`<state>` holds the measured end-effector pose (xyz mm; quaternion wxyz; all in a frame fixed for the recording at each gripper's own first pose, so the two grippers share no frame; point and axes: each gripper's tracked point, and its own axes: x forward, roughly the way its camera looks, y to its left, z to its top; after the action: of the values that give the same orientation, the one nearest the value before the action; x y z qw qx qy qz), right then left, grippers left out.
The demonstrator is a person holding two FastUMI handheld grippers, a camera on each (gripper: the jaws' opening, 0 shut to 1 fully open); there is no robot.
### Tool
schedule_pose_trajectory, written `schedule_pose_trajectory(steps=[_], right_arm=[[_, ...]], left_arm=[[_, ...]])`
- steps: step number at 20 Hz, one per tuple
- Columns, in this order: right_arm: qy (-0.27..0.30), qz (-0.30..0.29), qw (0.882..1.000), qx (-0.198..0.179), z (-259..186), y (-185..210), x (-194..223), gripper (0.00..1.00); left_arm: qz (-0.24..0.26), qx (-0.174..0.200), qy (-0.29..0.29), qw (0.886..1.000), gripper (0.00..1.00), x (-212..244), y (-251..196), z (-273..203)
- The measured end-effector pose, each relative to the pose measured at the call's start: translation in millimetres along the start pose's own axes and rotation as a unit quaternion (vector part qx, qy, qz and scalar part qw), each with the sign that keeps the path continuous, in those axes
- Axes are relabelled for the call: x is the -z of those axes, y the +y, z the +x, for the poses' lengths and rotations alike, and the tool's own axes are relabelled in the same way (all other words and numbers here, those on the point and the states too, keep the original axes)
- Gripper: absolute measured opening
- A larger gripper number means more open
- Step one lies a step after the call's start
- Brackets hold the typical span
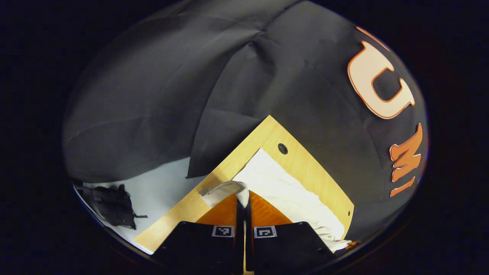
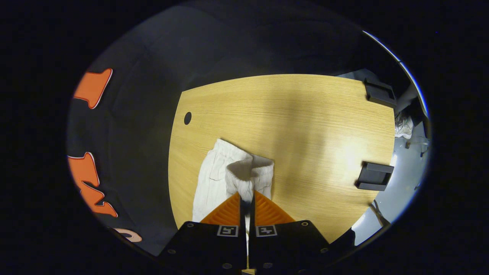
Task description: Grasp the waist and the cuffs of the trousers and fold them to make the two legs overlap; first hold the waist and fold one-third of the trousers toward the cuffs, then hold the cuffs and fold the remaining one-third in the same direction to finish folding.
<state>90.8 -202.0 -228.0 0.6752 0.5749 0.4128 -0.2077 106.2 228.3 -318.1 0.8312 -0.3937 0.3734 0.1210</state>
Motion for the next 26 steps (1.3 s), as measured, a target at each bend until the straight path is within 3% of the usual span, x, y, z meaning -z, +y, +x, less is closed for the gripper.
schedule_pose_trajectory(steps=[8, 10, 13, 17, 20, 22, 23, 24, 26], right_arm=[[0.031, 0.070, 0.997, 0.000, 39, 62, -9, 0.03], [0.040, 0.093, 0.995, -0.001, 58, 80, -9, 0.03], [0.059, 0.111, 0.992, -0.017, 76, 96, -10, 0.03], [0.072, 0.169, 0.982, -0.049, 91, 94, -20, 0.03], [0.074, 0.199, 0.976, -0.043, 92, 87, -23, 0.03], [0.066, 0.197, 0.977, -0.046, 98, 91, -19, 0.04], [0.061, 0.198, 0.977, -0.058, 98, 97, -21, 0.08], [0.058, 0.196, 0.976, -0.081, 96, 108, -23, 0.13], [0.053, 0.192, 0.970, -0.137, 82, 135, -29, 0.27]], left_arm=[[0.082, -0.017, 0.042, 0.996, 0.05, -34, -28, 38], [0.065, -0.024, 0.057, 0.996, 0.05, -35, -34, 37], [0.043, 0.001, 0.028, 0.999, 0.07, -37, -30, 37], [-0.018, -0.024, 0.001, 1.000, 0.10, -44, -20, 38], [-0.086, -0.051, 0.008, 0.995, 0.10, -50, -13, 30], [-0.099, -0.037, 0.013, 0.994, 0.10, -52, -18, 28], [-0.089, -0.026, 0.011, 0.996, 0.22, -53, -23, 27], [-0.067, -0.013, -0.006, 0.998, 0.27, -62, -33, 28], [-0.032, 0.004, -0.025, 0.999, 0.62, -72, -53, 16]])
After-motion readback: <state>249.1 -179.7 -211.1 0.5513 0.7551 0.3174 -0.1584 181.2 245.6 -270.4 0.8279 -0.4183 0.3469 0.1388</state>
